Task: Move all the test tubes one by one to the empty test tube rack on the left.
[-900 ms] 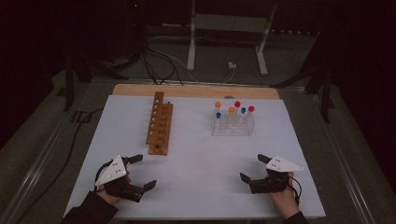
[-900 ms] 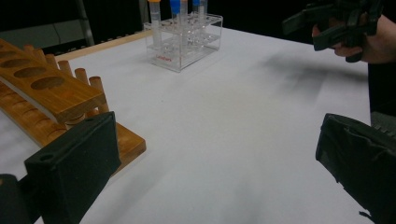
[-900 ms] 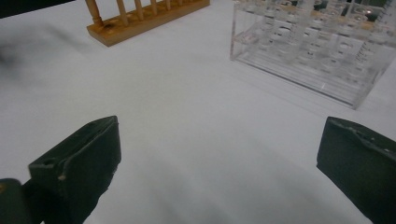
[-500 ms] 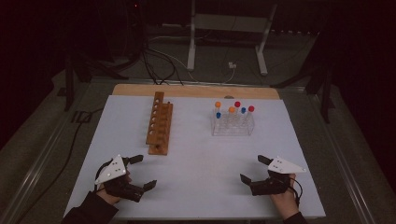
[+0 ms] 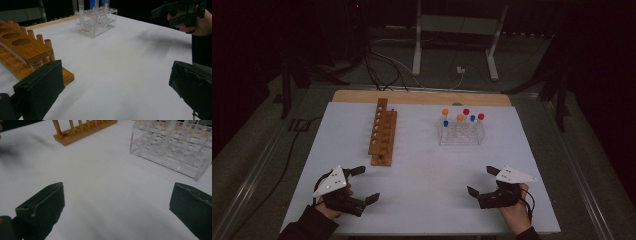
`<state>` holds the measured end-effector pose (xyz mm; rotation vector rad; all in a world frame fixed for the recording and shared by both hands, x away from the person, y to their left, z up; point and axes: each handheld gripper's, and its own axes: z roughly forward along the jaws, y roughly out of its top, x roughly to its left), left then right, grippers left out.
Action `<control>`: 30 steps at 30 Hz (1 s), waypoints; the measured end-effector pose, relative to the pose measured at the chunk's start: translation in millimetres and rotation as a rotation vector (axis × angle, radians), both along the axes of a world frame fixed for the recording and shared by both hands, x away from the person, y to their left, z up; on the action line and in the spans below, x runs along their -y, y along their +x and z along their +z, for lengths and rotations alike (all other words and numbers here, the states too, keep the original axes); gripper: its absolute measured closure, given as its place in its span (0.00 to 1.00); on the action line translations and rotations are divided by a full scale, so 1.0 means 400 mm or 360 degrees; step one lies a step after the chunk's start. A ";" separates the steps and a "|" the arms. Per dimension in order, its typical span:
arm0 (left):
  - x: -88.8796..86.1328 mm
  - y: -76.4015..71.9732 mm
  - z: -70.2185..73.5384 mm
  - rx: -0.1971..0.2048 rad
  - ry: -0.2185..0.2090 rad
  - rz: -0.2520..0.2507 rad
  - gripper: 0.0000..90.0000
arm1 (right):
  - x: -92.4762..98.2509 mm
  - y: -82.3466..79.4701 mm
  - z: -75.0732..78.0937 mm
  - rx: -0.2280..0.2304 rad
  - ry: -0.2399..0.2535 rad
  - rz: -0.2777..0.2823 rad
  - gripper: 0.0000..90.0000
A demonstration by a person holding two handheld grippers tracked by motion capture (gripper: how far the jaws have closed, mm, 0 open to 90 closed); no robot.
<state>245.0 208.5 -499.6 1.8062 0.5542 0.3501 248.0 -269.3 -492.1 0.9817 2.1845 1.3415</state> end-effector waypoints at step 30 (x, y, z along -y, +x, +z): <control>0.004 -0.002 0.001 -0.0004 -0.0005 -0.0026 0.01 | -0.085 0.114 0.228 0.0241 0.0031 -0.0020 0.01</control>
